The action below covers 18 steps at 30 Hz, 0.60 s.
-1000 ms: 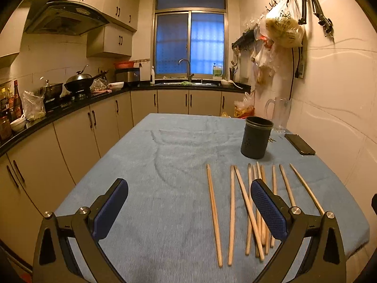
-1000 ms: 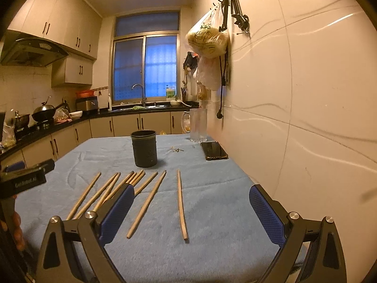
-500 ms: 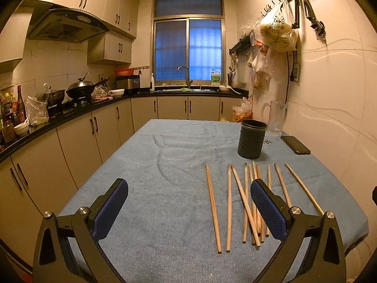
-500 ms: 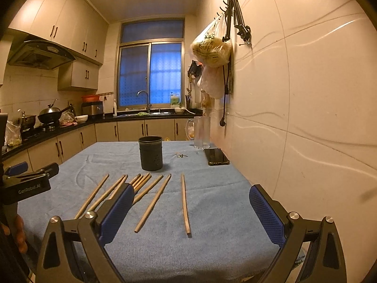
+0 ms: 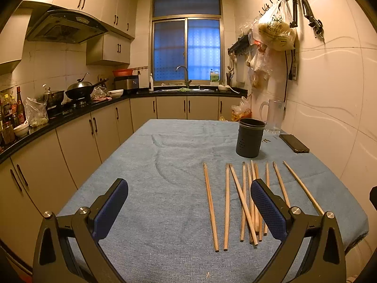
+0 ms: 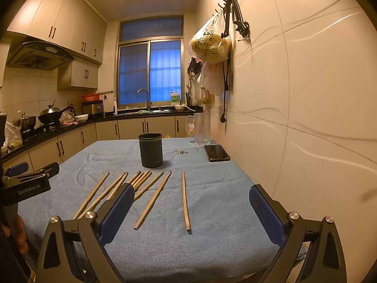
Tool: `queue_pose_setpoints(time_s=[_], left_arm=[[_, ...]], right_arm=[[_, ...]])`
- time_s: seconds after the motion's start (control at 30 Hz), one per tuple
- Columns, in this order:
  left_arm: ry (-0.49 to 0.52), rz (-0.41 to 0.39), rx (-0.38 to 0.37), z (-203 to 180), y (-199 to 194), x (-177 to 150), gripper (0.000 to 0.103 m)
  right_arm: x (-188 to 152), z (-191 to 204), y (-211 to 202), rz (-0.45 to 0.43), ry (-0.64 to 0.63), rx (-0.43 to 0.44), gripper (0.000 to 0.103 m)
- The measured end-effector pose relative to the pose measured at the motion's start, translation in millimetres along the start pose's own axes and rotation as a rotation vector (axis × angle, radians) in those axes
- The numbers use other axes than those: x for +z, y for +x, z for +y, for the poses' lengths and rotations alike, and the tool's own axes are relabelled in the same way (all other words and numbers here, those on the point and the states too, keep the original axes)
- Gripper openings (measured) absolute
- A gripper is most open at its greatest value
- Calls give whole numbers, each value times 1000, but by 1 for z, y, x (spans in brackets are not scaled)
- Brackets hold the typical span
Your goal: Organize utensils
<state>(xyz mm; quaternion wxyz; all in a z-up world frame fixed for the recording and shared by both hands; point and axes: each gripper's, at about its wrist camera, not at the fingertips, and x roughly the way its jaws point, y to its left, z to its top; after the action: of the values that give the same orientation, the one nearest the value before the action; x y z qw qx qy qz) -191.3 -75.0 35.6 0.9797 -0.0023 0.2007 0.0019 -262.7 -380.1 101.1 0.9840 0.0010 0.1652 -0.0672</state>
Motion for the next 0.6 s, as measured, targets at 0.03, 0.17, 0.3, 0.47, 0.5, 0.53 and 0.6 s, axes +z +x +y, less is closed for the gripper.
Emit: queue_pose_setpoints(time_s=[0.03, 0.17, 0.3, 0.47, 0.5, 0.53, 0.6], left_arm=[[-1, 0, 1, 0, 0, 0, 103], [-2, -1, 0, 0, -1, 0, 103], [1, -6, -2, 1, -3, -1, 103], [6, -12, -1, 2, -7, -4, 103], [6, -11, -2, 2, -7, -4, 103], [4, -10, -2, 2, -8, -5, 103], [1, -9, -3, 3, -8, -5, 103]], right_arm=[[0, 0, 0, 0, 0, 1, 99], [0, 0, 0, -1, 0, 2, 99], [0, 1, 0, -2, 0, 0, 99], [0, 1, 1, 1, 1, 0, 99], [0, 1, 2, 2, 1, 1, 99], [0, 1, 2, 4, 1, 1, 99], [0, 2, 3, 6, 1, 2, 99]])
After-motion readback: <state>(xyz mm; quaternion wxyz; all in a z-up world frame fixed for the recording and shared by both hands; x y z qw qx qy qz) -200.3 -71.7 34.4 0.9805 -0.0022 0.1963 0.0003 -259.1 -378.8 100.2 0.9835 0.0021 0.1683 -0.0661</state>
